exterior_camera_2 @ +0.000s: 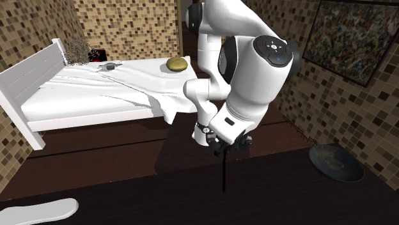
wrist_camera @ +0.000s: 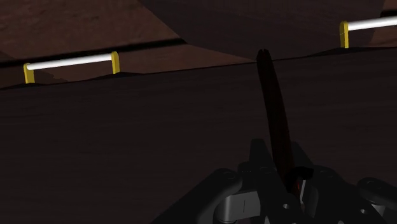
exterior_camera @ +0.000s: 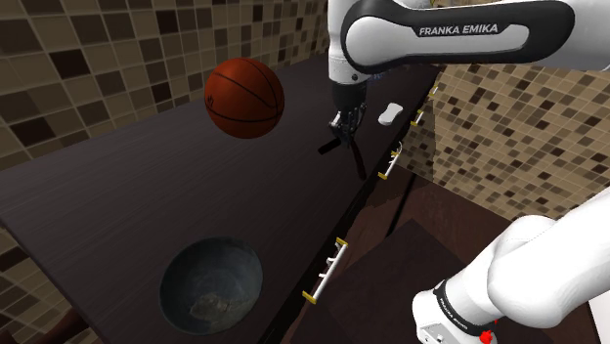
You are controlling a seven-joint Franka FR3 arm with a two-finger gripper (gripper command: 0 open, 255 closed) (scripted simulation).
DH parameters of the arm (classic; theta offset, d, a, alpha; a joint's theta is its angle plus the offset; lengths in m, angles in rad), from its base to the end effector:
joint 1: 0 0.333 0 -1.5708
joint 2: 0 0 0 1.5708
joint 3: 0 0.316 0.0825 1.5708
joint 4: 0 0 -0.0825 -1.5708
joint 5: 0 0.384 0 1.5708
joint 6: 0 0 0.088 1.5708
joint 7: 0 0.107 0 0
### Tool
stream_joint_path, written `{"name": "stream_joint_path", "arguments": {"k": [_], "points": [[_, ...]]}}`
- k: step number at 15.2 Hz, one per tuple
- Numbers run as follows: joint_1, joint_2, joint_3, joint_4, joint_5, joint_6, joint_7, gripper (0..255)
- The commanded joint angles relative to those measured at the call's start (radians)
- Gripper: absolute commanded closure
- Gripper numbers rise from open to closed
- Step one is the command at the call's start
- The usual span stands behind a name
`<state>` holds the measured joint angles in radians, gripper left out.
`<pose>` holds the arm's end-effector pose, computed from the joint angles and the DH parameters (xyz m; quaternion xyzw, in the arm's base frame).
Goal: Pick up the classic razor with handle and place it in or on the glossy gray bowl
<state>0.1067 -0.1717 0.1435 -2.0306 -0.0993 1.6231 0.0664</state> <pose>0.4667 0.1121 0.5037 0.9863 0.0969 -0.1074 0.0788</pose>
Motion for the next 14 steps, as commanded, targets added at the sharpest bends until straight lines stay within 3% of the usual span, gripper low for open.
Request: {"name": "stream_joint_path", "arguments": {"k": [1,12,14], "points": [[-0.001,-0.002,-0.001,0.026,0.000,-0.028,-0.004,255],[-0.001,0.001,0.000,0.163,-0.001,-0.162,-0.018,255],[0.020,0.003,0.028,0.172,0.015,-0.174,0.030,255]]}}
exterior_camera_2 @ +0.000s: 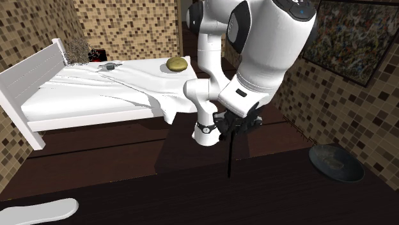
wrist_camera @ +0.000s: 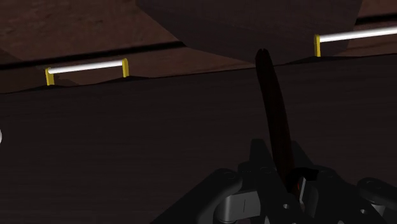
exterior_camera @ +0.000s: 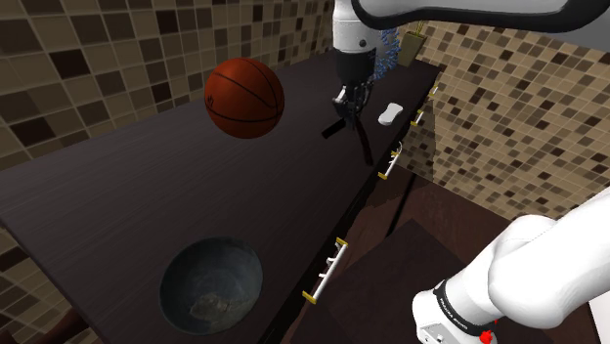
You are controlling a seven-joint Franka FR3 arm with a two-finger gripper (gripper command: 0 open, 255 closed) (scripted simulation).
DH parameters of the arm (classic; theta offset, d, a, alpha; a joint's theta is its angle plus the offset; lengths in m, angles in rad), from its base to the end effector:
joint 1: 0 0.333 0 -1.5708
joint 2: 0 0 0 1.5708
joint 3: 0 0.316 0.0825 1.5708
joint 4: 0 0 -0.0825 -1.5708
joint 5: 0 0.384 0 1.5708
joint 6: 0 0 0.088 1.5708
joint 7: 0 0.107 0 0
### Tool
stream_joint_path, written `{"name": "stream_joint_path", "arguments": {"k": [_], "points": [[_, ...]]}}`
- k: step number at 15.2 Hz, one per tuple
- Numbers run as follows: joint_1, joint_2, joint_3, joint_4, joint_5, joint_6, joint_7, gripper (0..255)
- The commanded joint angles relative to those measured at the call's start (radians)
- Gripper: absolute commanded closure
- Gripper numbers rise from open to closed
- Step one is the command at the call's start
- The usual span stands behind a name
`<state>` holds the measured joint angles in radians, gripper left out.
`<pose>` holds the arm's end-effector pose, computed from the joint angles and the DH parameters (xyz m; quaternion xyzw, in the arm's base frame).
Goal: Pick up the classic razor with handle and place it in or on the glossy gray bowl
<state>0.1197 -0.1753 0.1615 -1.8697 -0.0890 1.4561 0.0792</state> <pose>0.4608 0.1280 0.5679 0.9863 0.0973 -0.1075 0.0788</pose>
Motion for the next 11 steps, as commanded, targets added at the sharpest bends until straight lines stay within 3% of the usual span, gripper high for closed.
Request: {"name": "stream_joint_path", "arguments": {"k": [1,11], "points": [[0.018,0.009,0.024,0.018,0.012,-0.013,0.041,255],[0.125,0.094,0.167,0.144,0.072,-0.071,0.292,255]]}}
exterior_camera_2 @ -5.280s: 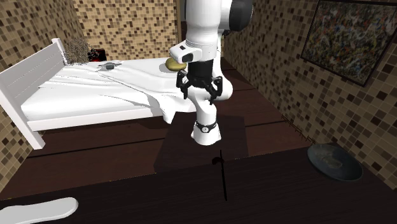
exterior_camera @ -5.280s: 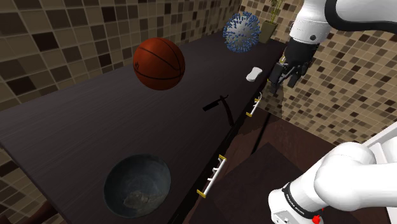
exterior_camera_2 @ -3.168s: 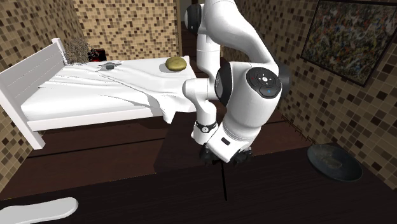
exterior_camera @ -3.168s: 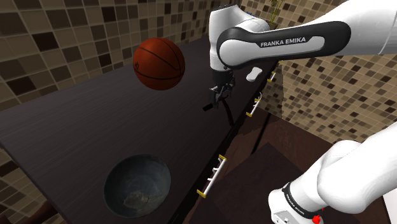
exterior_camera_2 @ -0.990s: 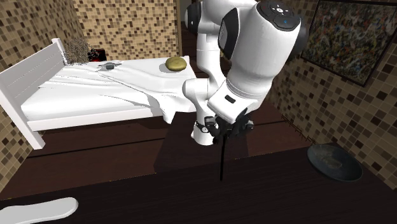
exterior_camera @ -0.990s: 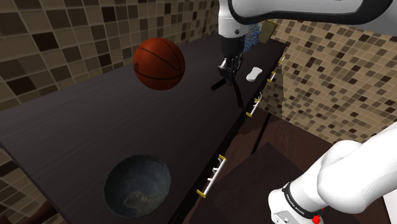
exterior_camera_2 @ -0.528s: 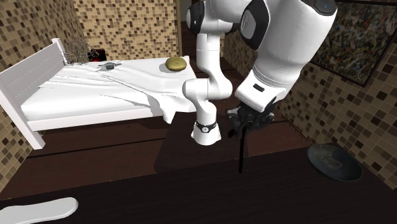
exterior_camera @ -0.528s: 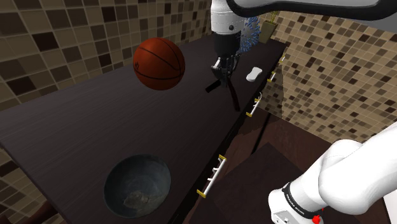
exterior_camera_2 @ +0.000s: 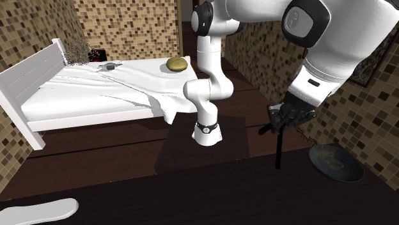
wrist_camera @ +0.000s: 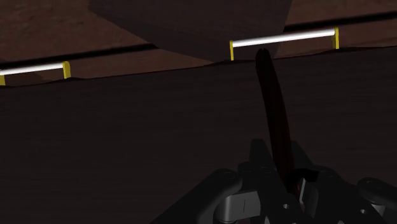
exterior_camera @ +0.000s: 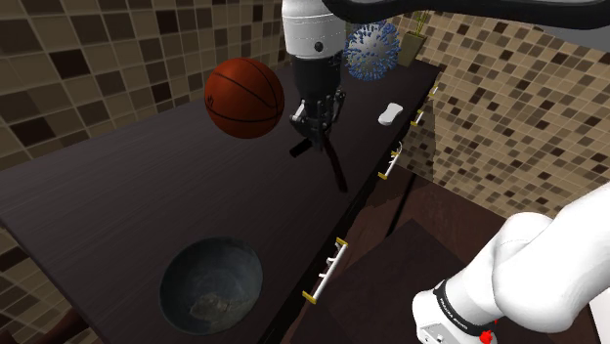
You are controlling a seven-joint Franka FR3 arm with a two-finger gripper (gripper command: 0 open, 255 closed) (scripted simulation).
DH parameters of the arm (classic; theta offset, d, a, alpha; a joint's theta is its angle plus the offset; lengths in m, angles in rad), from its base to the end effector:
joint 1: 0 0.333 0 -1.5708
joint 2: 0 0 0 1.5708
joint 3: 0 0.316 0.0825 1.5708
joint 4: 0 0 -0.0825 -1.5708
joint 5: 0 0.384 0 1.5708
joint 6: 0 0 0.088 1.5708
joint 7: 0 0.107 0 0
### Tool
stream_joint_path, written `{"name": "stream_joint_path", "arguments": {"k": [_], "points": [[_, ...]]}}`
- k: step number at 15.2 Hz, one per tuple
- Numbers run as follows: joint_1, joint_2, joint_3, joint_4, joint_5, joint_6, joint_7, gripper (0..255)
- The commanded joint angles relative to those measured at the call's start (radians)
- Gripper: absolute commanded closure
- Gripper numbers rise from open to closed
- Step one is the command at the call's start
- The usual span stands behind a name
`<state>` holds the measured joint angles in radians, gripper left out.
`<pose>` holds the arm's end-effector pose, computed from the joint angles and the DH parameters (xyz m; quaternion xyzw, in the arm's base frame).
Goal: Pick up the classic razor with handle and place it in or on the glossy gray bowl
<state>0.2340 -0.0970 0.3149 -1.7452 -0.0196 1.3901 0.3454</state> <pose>0.4240 0.2644 0.5798 0.9863 0.0975 -0.1075 0.0788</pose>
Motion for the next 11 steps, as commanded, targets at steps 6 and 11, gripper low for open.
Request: {"name": "stream_joint_path", "arguments": {"k": [6,11], "points": [[0.083,0.124,0.097,0.155,0.009,-0.043,0.188,255],[0.164,0.251,0.158,0.314,-0.013,-0.087,0.329,255]]}}
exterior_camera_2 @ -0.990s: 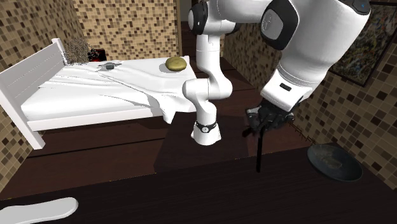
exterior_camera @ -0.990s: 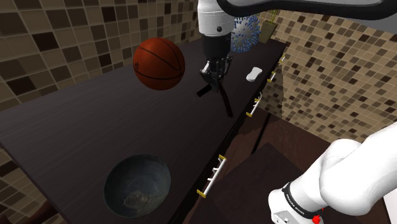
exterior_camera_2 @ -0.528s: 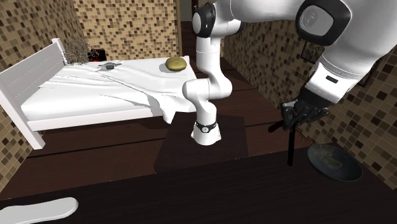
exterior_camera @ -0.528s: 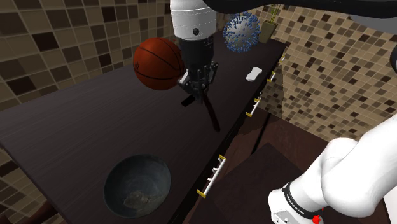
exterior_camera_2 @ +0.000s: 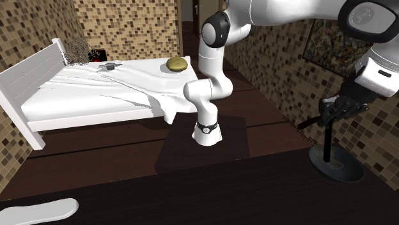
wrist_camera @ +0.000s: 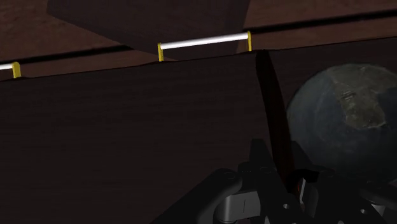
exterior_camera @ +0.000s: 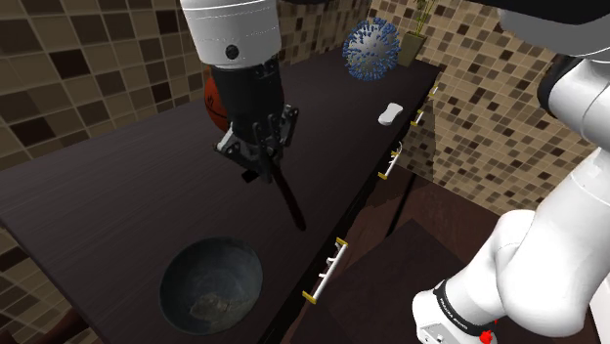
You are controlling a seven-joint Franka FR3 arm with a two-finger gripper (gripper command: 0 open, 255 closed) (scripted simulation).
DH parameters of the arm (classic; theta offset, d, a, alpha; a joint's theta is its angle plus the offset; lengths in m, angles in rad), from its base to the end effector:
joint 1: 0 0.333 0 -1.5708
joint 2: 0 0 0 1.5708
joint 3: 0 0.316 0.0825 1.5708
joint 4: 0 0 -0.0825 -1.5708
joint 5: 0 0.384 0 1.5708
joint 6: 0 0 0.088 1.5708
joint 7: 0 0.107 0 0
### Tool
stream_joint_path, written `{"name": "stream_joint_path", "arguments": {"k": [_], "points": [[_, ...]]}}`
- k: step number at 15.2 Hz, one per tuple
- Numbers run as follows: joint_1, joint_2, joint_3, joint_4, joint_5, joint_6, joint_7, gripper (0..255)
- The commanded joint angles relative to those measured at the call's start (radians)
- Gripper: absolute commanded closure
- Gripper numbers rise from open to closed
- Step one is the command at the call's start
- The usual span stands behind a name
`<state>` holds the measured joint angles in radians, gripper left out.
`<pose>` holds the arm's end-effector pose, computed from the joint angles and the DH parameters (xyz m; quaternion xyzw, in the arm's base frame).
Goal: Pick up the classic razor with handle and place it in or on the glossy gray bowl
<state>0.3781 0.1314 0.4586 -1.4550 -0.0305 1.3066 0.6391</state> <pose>0.3906 0.4018 0.5918 0.9862 0.0979 -0.1075 0.0790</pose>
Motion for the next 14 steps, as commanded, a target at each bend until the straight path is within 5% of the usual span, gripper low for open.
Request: {"name": "stream_joint_path", "arguments": {"k": [1,7,14], "points": [[0.039,0.052,0.024,0.062,-0.010,-0.014,0.063,255],[0.212,0.297,0.071,0.401,-0.093,-0.127,0.239,255],[0.178,0.247,0.068,0.228,-0.070,-0.003,0.226,255]]}}
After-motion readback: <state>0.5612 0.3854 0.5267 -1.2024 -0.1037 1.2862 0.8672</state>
